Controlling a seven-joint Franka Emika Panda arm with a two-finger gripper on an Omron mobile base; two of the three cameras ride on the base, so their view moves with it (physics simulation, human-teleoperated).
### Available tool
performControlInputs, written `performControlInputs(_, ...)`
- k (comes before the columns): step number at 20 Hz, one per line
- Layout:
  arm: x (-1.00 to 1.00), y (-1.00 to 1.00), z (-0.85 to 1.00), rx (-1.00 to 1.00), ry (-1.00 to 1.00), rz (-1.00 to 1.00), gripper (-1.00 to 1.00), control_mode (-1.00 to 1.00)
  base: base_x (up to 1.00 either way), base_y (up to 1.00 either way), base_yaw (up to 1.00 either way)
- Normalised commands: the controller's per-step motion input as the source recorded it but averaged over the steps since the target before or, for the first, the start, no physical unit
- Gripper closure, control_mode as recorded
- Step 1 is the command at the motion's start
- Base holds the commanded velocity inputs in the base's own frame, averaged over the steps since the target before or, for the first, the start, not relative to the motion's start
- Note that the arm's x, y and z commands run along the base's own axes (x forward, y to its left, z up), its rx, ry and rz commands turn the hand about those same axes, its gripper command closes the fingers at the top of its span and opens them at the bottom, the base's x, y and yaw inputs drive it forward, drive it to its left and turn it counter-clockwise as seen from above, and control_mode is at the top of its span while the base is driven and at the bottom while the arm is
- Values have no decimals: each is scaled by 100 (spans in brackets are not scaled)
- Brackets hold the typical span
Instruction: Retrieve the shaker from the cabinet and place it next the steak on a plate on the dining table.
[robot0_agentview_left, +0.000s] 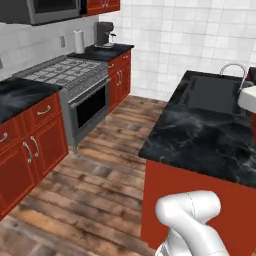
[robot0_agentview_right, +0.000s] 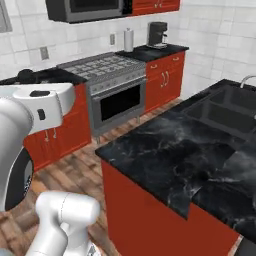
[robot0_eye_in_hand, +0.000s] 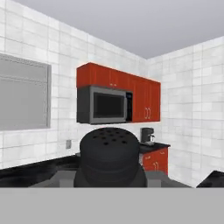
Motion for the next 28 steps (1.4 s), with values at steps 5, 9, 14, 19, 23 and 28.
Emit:
performControlInputs(5,0,0,0,0,0,0,100,100,0,0,-92)
performControlInputs(9,0,0,0,0,0,0,100,100,-9,-14,-86)
performControlInputs(14,0,0,0,0,0,0,100,100,-5,-75,-39)
performControlInputs(19,0,0,0,0,0,0,100,100,0,-100,1)
performControlInputs(23,0,0,0,0,0,0,100,100,0,-100,17)
performControlInputs(28,0,0,0,0,0,0,100,100,0,-100,28)
